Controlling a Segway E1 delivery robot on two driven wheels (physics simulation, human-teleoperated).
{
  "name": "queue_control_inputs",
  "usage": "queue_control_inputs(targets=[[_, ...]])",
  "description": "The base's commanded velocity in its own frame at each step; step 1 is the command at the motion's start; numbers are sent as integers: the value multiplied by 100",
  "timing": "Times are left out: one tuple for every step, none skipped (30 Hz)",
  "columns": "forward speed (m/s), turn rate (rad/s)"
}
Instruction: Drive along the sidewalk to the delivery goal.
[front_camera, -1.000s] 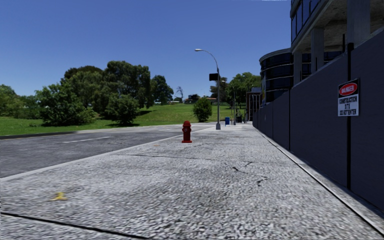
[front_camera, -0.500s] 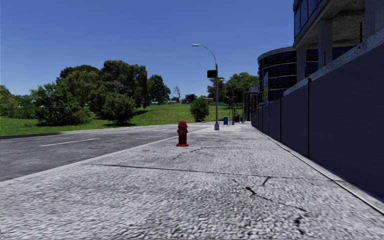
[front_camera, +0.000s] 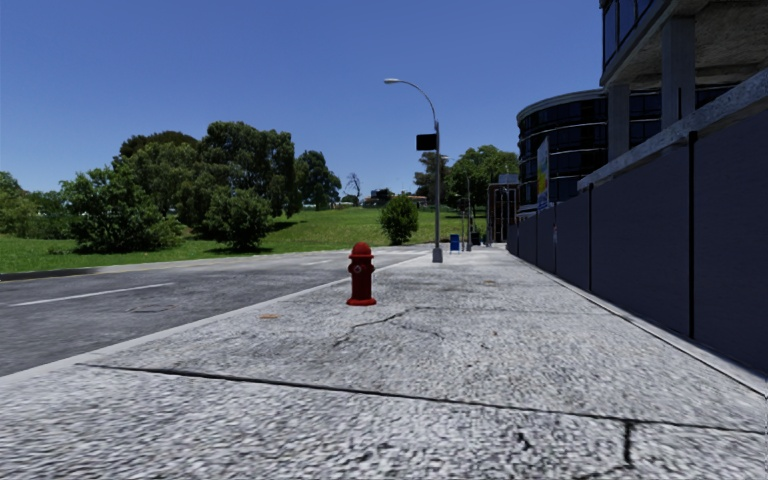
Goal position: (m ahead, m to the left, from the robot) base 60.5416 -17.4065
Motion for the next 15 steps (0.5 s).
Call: queue_control_inputs(targets=[[200,0],[200,0],[200,0],[200,-12],[200,-25],[200,-38],[200,-38],[200,-49],[200,-69],[200,-76],[200,-76],[200,-78],[200,-79],[200,-80],[200,-80]])
